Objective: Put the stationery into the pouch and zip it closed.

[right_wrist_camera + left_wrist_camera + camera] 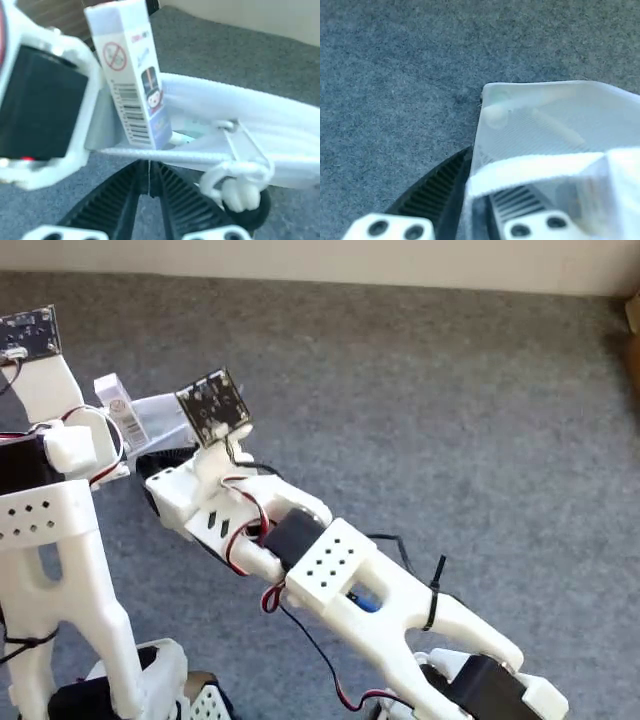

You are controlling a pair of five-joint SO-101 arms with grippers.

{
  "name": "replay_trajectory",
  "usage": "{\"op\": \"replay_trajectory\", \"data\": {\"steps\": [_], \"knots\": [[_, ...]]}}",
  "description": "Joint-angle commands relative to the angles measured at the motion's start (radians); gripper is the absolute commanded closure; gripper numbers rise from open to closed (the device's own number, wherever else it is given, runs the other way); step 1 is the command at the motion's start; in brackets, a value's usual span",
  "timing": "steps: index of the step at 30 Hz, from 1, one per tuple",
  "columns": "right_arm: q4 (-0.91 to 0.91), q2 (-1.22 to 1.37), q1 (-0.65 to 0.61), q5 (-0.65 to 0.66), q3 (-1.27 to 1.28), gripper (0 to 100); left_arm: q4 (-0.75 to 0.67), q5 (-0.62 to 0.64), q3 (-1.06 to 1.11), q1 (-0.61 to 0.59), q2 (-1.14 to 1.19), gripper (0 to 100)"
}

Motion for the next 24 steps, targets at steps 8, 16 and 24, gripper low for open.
{"op": "replay_trajectory", "data": {"steps": [8, 16, 24], "knots": [[0.446, -0.306, 0.102, -0.006, -0.105, 99.2, 0.123, -0.012, -0.389, 0.028, 0.145, 99], [0.588, -0.395, 0.120, 0.181, 0.173, 99.2, 0.235, -0.011, -0.552, 0.027, 0.481, 99], [0.585, -0.444, 0.140, 0.195, 0.354, 99.2, 0.233, 0.009, -0.561, 0.025, 0.479, 99]]}}
